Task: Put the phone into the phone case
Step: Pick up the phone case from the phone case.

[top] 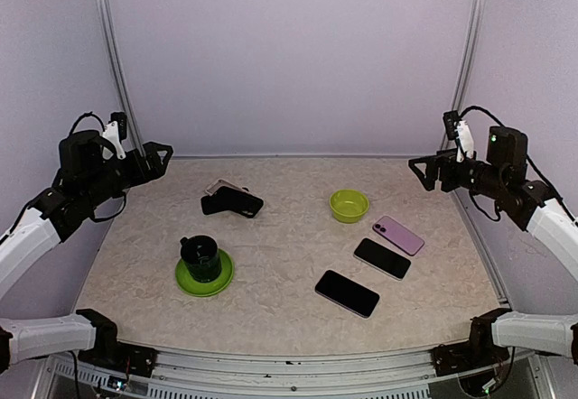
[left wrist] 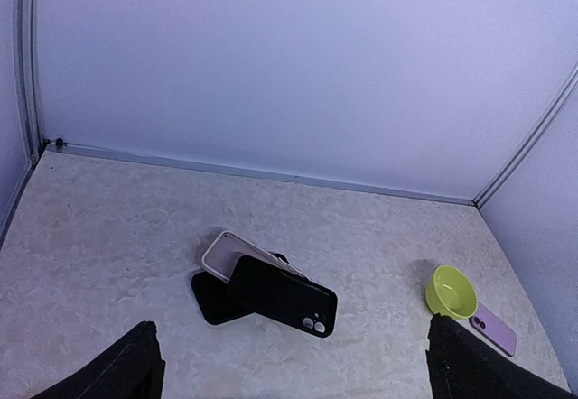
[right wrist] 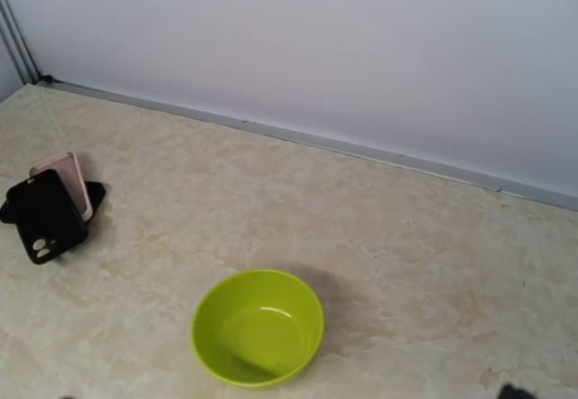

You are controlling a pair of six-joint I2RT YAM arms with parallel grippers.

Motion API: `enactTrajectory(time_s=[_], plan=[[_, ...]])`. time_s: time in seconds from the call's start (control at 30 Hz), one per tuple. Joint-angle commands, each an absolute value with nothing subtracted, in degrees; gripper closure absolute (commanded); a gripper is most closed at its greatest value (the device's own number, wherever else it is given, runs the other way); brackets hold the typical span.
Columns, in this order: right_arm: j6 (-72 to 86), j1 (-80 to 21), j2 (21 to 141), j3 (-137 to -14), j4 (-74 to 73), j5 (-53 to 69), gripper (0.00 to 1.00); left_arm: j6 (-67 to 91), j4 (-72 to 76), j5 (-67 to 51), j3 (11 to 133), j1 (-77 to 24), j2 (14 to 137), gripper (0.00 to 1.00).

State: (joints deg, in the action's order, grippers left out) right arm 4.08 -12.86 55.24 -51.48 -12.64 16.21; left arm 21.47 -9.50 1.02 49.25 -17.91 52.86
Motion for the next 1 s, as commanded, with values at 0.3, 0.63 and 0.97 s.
enactTrajectory(time_s=[0.3, 0.63, 0.97], plan=[[2.53, -13.54, 57.0, -53.05, -14.09, 18.07, 0.0, 22.29, -8.28, -1.3, 48.72, -17.48, 52.47, 0.01], [3.51, -20.36, 65.81, -56.38, -12.92, 17.13, 0.0, 23.13, -7.14, -1.67, 47.25, -17.84, 54.02, 0.01], [3.12, -31.87, 83.97, -66.4, -13.28, 8.56, 0.0, 21.62, -8.09, -2.11, 46.61, -17.96, 55.22, 0.01]])
